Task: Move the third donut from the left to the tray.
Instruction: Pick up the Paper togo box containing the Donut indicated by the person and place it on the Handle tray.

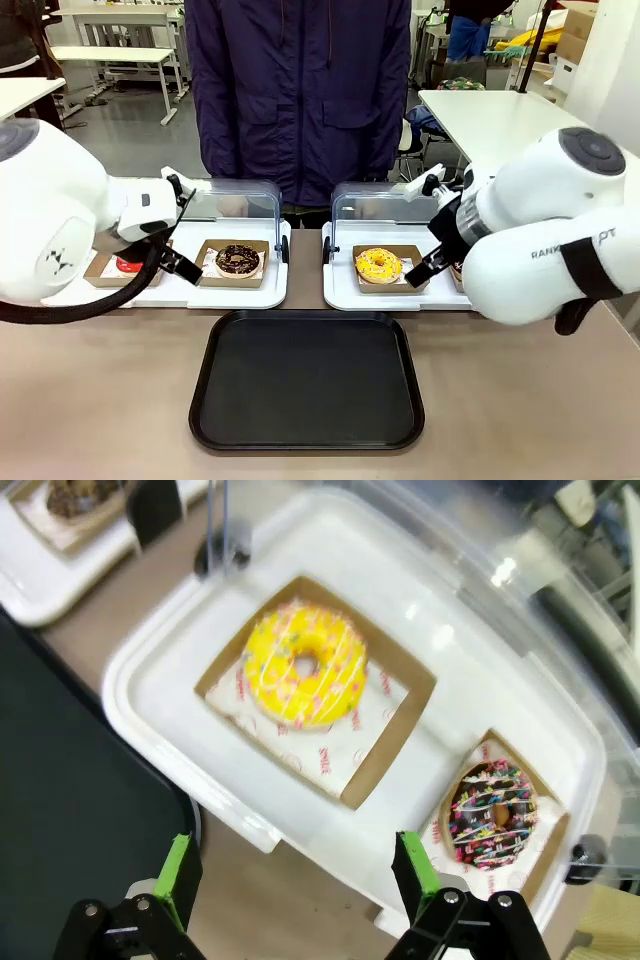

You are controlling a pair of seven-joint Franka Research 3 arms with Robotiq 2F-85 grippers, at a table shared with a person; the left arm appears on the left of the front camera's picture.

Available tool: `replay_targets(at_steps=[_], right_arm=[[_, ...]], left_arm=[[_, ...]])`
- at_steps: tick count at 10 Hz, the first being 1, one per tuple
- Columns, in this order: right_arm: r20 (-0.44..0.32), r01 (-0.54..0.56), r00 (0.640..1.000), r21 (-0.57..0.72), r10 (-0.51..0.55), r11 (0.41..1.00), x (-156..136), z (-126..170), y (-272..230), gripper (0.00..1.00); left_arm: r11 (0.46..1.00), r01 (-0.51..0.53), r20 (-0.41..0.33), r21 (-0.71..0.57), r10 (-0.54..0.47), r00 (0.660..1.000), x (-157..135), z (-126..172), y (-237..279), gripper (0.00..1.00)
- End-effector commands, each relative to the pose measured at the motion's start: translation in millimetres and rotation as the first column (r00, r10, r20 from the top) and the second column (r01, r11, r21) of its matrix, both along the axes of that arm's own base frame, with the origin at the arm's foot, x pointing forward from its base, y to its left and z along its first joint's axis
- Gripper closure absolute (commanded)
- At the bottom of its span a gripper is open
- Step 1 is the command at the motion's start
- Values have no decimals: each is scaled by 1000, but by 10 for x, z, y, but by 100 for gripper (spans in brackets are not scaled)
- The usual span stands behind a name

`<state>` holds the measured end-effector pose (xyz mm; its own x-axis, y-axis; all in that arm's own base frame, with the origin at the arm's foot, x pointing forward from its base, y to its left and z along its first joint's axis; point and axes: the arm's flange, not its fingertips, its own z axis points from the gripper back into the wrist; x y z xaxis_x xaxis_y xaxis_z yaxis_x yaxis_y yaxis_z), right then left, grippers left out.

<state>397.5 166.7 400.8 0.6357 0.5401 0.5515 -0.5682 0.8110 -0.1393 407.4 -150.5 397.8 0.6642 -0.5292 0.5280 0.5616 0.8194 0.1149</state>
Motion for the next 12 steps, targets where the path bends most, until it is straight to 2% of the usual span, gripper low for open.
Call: replay_targets(at_steps=[1,3,4,5,6,8,10,12], right_arm=[[5,-38,999,105,38,994,3,688,-331,0],[23,-65,998,220,62,973,-89,1201,-941,0],[49,-97,995,264,87,960,-173,1356,-1329,0],[89,-139,989,310,117,941,-252,1440,-1742,0],[114,-182,982,328,152,927,-325,1454,-2149,0],[161,-256,965,391,208,884,-454,1351,-2880,0],[202,-270,959,444,198,854,-545,1227,-3262,0],[216,-268,959,470,185,841,-584,1106,-3431,0]], left_arm=[[995,80,-24,-55,-81,996,80,605,374,0],[968,226,-90,-109,-236,968,192,968,833,0],[936,296,-94,-188,-318,944,229,1128,1241,0],[882,362,-46,-301,-393,918,256,1212,1609,0],[847,397,6,-354,-423,906,244,1246,1984,0],[810,409,111,-420,-401,909,110,1172,2697,0],[785,398,185,-474,-352,917,-41,1133,3210,0],[792,371,197,-485,-314,929,-177,1121,3431,0]])
